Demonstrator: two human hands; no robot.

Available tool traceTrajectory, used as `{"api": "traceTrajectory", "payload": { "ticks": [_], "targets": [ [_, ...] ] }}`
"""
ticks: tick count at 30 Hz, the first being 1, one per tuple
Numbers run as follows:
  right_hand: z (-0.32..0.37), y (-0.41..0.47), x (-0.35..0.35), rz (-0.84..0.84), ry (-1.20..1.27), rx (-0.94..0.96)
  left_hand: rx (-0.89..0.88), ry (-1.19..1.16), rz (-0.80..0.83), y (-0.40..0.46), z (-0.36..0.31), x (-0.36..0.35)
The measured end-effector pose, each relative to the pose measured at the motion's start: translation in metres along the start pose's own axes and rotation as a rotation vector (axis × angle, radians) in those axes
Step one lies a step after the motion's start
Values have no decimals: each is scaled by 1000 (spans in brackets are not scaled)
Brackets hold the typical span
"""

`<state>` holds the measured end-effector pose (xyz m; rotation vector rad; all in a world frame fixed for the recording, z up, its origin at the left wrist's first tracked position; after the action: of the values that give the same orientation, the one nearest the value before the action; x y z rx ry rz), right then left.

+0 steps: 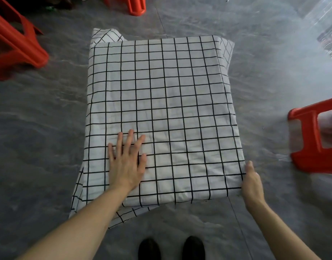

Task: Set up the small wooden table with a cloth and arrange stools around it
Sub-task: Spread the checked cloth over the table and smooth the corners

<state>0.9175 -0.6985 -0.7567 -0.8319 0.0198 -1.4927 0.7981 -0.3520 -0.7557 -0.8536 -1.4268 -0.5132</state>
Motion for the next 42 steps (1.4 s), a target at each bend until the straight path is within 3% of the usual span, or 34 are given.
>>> {"api": "traceTrajectory", "payload": {
  "ticks": [5,7,9,11,14,16,19,22,24,27,29,31,34,36,39,42],
  "targets": [
    [-45,22,8,17,314,-361,1,13,-4,0,1,0],
    [-63,22,19,-18,223,-380,-1,11,-8,0,0,0],
    [-67,11,33,-13,-36,-308,-2,-1,-6,1,-1,0],
    [-52,-7,47,-61,-341,-91,-4,-8,-1,1,-1,0],
    [5,-50,41,-144,-491,456,-17,7,19,0,-1,1],
    [46,-85,8,-10,-507,741,-22,9,50,-2,-1,3],
    [85,-124,-69,312,-568,967,-54,-61,189,3,-1,5],
    [107,-153,-153,576,-777,1132,-91,-413,256,8,9,26],
    [112,-164,-195,680,-857,1118,-4,-668,52,3,30,48],
    [108,-168,-230,731,-985,1053,452,-832,-261,-17,94,49],
    [102,-164,-236,747,-1031,988,742,-951,-202,-26,144,22],
    [101,-163,-239,756,-1071,977,895,-1094,37,-32,181,-4],
    [110,-164,-243,733,-1124,1000,853,-1147,348,-30,194,-17],
    [116,-166,-246,721,-1157,1015,740,-1079,455,-26,184,-10],
    [119,-168,-249,735,-1199,1011,625,-916,308,-22,193,13],
    [123,-168,-250,746,-1230,1012,638,-862,80,-21,231,29]
  ]
}}
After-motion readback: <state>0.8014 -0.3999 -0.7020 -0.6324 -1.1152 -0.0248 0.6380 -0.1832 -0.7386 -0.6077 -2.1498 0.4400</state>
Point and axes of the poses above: each hand's wrist, its own y-axis towards the middle knuckle, its own x-axis out of the back of the hand, z = x × y, the point moved 5 cm from there along y, towards the middle knuckle, and after that the axes turned 12 degrees about x, right-handed, at the moved point
